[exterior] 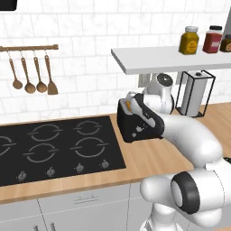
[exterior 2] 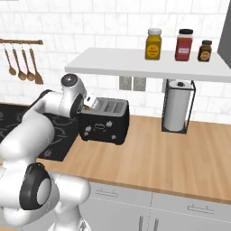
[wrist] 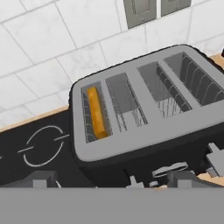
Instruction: Start the toaster. Once the lever pops up, take the bread to the plate on the dining counter.
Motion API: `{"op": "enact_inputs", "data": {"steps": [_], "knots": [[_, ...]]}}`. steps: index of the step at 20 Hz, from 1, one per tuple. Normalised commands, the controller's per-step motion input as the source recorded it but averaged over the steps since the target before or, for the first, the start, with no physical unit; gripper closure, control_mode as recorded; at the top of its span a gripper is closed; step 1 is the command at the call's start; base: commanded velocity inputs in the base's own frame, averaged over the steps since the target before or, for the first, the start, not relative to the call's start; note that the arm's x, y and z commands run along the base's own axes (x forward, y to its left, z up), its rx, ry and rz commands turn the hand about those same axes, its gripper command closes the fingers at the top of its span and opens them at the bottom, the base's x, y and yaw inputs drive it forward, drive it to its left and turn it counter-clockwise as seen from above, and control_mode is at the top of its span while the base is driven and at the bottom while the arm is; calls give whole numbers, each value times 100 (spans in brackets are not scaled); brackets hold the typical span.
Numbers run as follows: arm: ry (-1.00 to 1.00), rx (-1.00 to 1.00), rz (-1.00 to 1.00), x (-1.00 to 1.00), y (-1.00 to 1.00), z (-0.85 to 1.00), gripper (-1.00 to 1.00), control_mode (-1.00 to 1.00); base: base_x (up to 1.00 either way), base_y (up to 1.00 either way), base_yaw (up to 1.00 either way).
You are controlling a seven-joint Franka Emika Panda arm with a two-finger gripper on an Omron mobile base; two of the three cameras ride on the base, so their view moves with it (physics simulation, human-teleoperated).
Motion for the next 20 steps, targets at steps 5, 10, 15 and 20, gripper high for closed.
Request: {"op": "enact_inputs", "data": {"steps": [5,10,15,20], "knots": [[-2,-12,2,11,17,-15,-100,-100,0,0,0],[1,-5,2,2,5,0,-100,-100,0,0,0],[0,0,0,0,0,0,-100,-100,0,0,0],[0,0,0,0,0,0,-100,-100,0,0,0]]}}
